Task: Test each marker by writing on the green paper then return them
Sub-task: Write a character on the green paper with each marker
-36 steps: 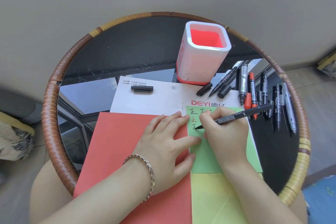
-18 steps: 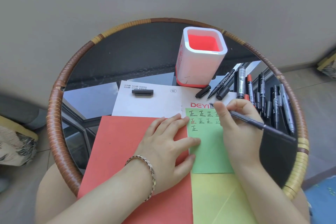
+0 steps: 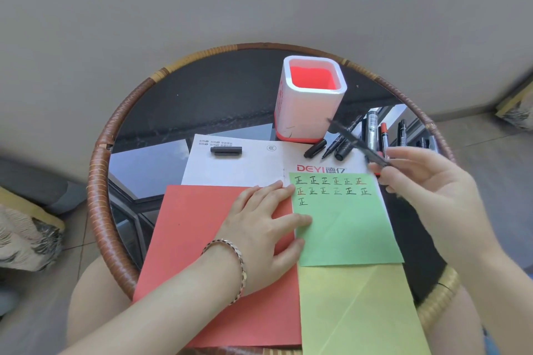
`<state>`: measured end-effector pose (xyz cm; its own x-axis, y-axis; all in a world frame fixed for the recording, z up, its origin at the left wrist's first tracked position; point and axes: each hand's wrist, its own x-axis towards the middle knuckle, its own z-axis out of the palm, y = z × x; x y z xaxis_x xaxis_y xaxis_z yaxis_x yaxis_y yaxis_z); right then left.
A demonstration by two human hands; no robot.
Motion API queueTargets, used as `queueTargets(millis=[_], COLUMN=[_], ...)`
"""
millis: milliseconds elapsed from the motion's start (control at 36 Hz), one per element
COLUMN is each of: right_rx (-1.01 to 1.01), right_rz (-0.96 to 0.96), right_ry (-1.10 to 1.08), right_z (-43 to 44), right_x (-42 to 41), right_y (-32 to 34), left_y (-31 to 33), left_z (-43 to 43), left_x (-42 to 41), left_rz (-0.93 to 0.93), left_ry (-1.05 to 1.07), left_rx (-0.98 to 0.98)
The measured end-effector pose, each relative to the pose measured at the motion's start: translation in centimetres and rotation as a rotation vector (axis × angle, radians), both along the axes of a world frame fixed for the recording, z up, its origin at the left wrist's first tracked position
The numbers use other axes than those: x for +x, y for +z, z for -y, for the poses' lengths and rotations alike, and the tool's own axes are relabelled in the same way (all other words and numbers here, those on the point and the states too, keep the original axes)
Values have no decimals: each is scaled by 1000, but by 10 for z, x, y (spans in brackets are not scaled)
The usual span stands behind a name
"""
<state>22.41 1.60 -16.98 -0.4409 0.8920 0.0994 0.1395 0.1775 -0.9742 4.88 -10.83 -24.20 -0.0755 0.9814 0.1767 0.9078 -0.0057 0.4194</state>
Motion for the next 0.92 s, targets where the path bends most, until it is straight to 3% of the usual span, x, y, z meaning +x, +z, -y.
queueTargets(millis=[111,417,722,917], right_rx=[110,302,425,573], right_rz=[186,373,427,672], right_ry=[43,-15,40,-3], right_z=[-5,-27,-32,-78], right_x=[-32,-105,-86,-43], right_y=[-7,-36,-28,-17], left_y=[-1,-4,-5,-4], left_z=[1,1,1,0], left_x=[0,-1,-1,-1], left_rz=[7,14,6,-11], left_ry=[0,-8,-10,-8], left_rx=[0,42,34,26])
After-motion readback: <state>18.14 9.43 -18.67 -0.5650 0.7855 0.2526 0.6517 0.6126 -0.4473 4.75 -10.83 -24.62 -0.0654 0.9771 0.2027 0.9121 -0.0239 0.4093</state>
